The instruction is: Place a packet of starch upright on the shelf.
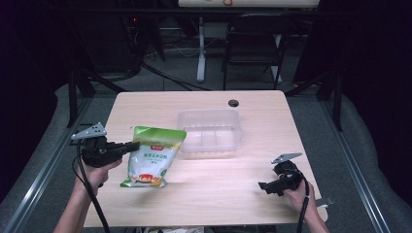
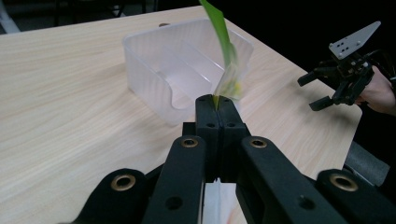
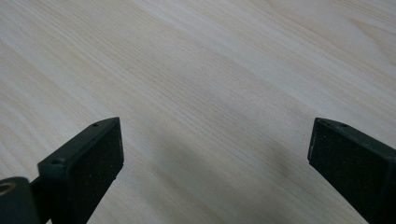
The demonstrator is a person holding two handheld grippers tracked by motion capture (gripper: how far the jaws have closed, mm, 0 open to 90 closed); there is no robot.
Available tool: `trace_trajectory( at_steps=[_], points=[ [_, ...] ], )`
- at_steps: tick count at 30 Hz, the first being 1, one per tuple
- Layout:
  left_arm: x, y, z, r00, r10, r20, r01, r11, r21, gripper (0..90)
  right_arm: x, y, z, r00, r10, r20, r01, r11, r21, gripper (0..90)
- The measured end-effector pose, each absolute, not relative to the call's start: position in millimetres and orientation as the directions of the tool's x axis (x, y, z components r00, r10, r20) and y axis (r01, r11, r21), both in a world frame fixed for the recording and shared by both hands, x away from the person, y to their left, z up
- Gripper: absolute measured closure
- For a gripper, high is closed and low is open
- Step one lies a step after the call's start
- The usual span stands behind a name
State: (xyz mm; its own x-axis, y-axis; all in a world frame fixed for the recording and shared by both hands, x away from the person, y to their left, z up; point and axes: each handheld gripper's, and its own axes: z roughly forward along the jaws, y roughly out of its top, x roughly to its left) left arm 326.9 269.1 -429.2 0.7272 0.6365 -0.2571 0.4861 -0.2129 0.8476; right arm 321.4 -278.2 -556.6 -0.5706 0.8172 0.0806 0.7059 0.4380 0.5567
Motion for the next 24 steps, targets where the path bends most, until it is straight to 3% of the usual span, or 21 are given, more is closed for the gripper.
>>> trace_trajectory(
  at_steps=[2,3,24],
  points=[
    [324.6,266.3,-426.6,0.731,0.636,-0.247,0.478,-0.218,0.851,90.0,320.7,-276.4,-559.3,-0.547,0.832,0.092,0.708,0.401,0.581,2.9],
    [324.6,266.3,-426.6,0.731,0.636,-0.247,0.478,-0.218,0.851,90.0,321.8,-278.6,-556.1,-0.574,0.815,0.074,0.708,0.449,0.546,2.9],
    [324.6,253.1,-388.9,0.762,0.603,-0.237,0.436,-0.209,0.875,90.0,321.5,-277.6,-557.7,-0.562,0.823,0.079,0.706,0.428,0.564,2.9]
  ],
)
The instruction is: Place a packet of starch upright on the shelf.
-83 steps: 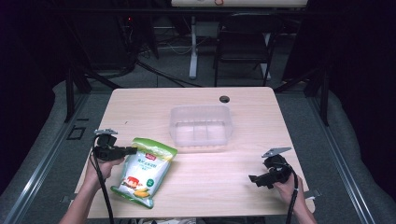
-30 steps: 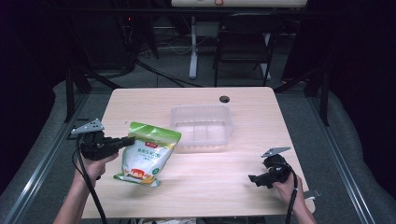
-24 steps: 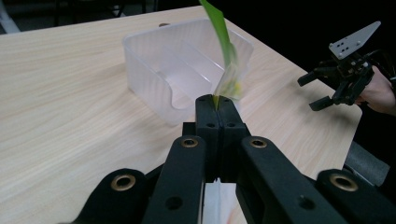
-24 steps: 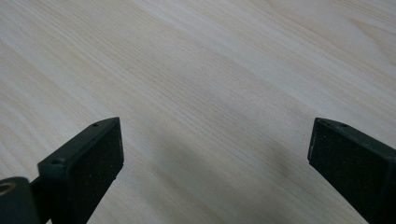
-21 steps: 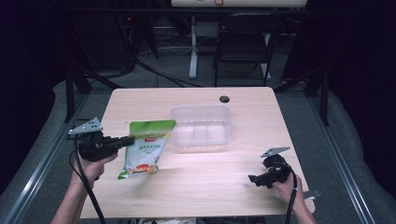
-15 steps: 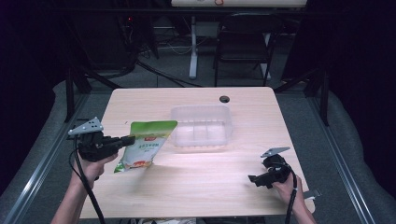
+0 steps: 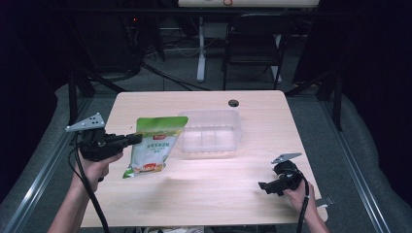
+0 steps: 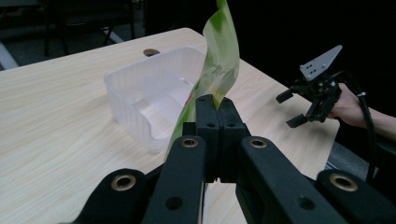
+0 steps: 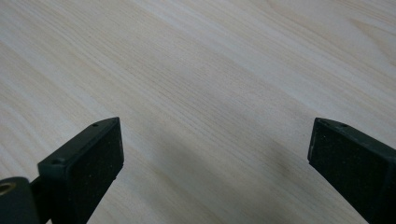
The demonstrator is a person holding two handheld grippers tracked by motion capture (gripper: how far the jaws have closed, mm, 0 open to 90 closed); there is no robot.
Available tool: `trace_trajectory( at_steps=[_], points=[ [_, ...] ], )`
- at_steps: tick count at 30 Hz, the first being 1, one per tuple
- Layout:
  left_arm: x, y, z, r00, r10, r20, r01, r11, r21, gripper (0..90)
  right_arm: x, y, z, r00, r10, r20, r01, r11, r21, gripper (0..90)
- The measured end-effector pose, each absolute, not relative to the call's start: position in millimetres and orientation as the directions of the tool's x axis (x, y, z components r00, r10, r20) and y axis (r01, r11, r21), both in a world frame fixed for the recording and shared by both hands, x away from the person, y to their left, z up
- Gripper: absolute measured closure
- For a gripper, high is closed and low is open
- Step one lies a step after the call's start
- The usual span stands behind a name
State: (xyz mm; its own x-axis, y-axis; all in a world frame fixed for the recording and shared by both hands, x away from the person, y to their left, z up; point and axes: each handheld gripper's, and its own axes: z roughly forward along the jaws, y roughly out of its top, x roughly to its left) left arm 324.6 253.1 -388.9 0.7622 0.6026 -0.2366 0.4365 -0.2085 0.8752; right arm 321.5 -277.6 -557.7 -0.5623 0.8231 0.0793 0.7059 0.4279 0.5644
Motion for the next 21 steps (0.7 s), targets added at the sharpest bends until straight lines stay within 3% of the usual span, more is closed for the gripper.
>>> trace_trajectory(
  at_steps=[21],
  points=[
    [347.0,222.9,-363.3,0.790,0.580,-0.199,0.391,-0.225,0.892,90.0,321.6,-278.3,-556.1,-0.577,0.813,0.083,0.703,0.443,0.556,2.9]
  ],
)
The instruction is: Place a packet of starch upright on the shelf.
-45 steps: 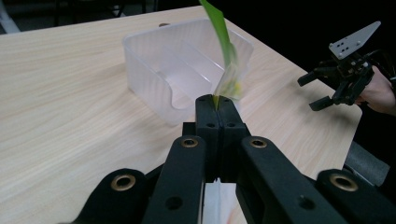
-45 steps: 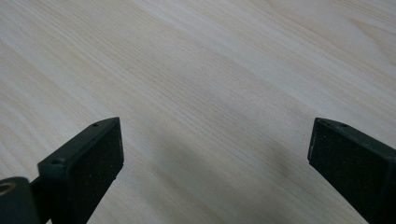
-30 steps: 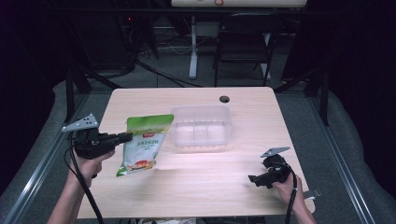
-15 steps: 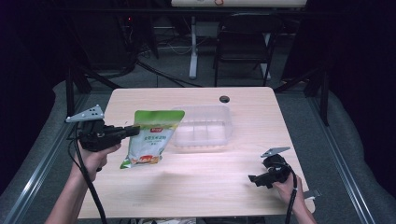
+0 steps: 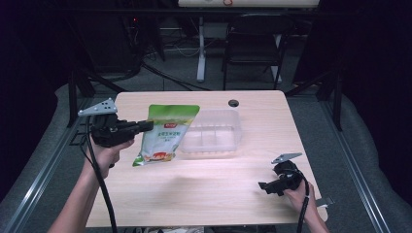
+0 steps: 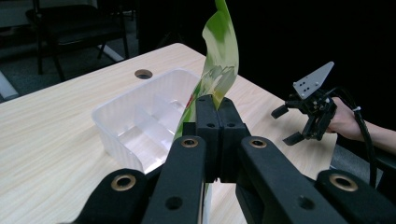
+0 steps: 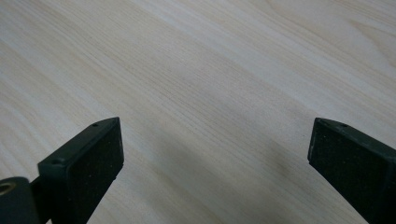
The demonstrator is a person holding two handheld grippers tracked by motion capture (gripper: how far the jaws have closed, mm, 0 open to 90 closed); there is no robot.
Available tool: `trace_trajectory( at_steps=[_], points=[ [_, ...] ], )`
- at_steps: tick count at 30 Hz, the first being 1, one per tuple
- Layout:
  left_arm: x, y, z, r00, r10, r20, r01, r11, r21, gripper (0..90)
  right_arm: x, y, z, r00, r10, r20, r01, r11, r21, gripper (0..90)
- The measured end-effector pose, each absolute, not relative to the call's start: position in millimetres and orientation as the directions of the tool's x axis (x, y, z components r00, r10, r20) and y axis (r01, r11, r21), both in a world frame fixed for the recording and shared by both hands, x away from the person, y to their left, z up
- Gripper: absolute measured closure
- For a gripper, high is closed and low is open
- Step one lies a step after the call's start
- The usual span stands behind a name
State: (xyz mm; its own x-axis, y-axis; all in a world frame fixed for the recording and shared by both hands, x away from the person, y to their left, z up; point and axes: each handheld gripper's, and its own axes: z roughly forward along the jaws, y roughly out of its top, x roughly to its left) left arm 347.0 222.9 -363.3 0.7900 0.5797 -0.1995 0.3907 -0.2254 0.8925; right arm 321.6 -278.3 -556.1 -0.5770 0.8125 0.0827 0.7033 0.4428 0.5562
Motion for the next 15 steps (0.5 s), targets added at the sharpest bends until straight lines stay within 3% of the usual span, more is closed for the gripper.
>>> trace_trajectory(
  at_steps=[15],
  points=[
    [374.5,200.9,-348.0,0.797,0.573,-0.190,0.382,-0.236,0.893,90.0,321.5,-279.3,-556.2,-0.572,0.817,0.076,0.702,0.440,0.560,2.9]
  ],
)
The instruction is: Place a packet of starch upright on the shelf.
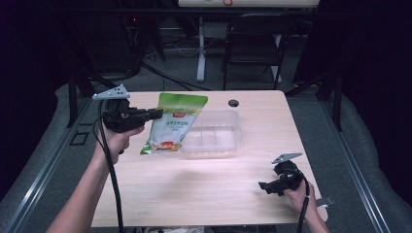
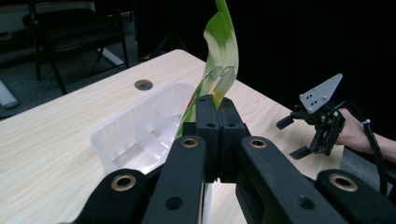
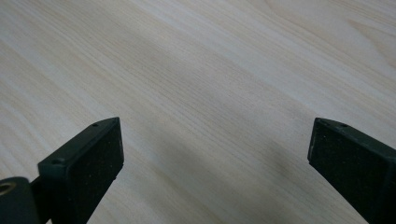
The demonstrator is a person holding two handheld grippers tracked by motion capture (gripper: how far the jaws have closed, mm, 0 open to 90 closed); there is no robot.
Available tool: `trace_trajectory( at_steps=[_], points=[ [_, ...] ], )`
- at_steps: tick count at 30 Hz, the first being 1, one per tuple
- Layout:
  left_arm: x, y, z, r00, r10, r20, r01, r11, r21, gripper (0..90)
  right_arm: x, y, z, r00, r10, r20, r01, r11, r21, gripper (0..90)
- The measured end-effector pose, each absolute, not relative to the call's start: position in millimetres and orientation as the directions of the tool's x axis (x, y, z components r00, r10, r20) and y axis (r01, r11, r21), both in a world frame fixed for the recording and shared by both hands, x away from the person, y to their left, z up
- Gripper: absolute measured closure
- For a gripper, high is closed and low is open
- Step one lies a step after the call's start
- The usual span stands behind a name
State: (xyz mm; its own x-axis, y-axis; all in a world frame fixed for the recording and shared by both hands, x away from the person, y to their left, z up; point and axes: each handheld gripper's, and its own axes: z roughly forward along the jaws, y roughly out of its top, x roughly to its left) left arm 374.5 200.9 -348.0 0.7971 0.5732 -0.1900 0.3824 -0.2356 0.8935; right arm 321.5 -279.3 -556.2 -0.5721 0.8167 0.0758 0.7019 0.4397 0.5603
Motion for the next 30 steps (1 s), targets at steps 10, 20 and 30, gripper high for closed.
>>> trace_trajectory(
  at_steps=[10,20,30],
  points=[
    [388.0,186.8,-338.3,0.801,0.569,-0.188,0.371,-0.224,0.901,90.0,321.0,-279.2,-555.5,-0.575,0.814,0.084,0.703,0.439,0.559,2.9],
    [400.4,173.8,-334.7,0.799,0.572,-0.183,0.367,-0.223,0.903,90.0,321.0,-280.3,-555.1,-0.576,0.813,0.085,0.703,0.440,0.559,2.9],
    [414.8,161.1,-336.5,0.783,0.594,-0.185,0.367,-0.202,0.908,90.0,321.0,-280.3,-555.1,-0.578,0.812,0.087,0.703,0.440,0.559,2.9]
  ],
)
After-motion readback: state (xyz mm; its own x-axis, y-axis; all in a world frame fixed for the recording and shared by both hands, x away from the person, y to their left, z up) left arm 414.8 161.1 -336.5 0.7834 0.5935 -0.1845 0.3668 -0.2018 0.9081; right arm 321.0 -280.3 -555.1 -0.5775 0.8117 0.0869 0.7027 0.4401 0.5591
